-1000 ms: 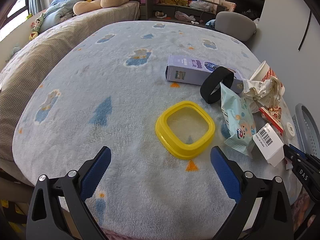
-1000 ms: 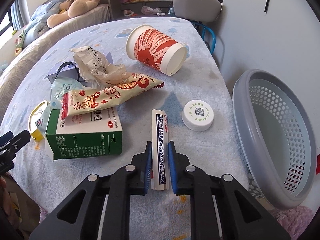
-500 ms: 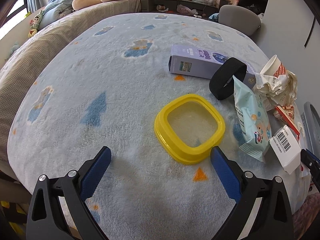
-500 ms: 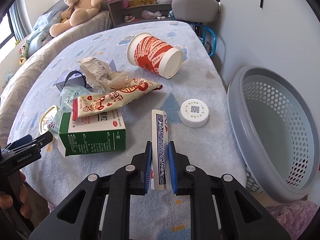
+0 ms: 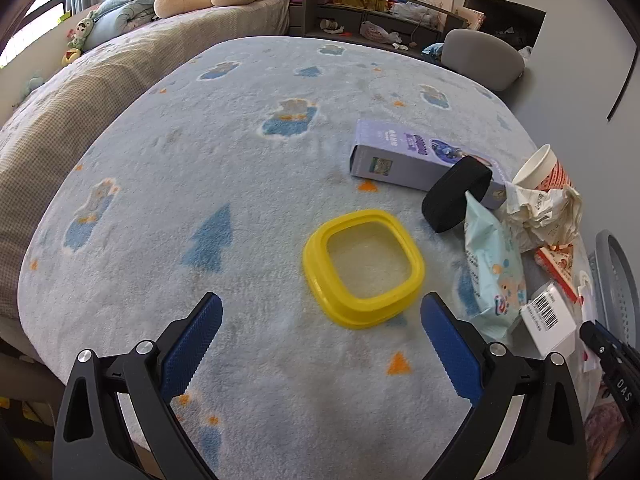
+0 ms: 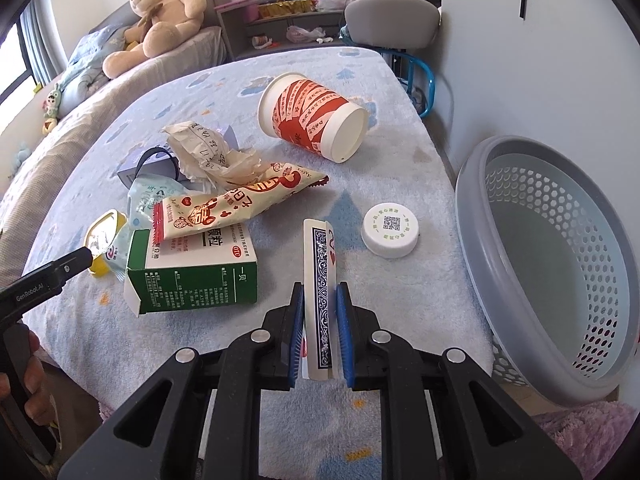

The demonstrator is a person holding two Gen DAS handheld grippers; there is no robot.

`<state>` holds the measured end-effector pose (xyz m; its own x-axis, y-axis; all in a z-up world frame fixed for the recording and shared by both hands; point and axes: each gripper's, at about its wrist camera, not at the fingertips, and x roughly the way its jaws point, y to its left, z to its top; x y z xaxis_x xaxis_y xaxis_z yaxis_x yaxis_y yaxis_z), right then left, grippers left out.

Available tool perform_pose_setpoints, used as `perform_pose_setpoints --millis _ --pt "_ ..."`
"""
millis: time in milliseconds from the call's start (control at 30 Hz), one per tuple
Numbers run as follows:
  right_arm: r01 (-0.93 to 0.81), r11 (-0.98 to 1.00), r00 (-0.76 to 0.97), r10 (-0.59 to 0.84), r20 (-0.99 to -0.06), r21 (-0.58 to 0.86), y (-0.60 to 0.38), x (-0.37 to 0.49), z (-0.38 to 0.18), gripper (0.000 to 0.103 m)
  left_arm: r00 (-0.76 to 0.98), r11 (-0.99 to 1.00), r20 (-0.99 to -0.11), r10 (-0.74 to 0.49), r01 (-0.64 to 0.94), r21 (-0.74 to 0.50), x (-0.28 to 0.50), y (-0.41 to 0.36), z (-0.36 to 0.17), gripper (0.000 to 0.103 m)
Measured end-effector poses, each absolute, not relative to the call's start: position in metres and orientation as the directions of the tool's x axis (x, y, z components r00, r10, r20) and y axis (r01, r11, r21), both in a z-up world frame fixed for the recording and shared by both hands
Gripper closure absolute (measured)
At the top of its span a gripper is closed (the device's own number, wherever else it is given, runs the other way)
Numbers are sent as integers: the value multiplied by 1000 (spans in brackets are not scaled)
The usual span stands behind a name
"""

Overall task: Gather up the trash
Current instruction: 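Close the left gripper on the yellow square lid and lift it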

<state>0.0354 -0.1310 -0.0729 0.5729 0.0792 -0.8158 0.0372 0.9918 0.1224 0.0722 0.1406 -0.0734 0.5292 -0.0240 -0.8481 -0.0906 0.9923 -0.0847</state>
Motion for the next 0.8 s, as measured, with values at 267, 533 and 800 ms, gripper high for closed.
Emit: perform_pose_setpoints --millis 267,533,800 --pt "47 989 583 86 -808 139 -138 32 -70 87 491 984 -869 -57 -118 -131 100 133 -72 8" --pt "52 987 583 94 -807 152 -144 32 -72 87 439 986 -898 -20 -140 -91 110 129 -89 8" --pt "54 986 586 99 -804 160 -146 32 -73 87 437 988 -899 13 -144 -56 114 128 -97 8"
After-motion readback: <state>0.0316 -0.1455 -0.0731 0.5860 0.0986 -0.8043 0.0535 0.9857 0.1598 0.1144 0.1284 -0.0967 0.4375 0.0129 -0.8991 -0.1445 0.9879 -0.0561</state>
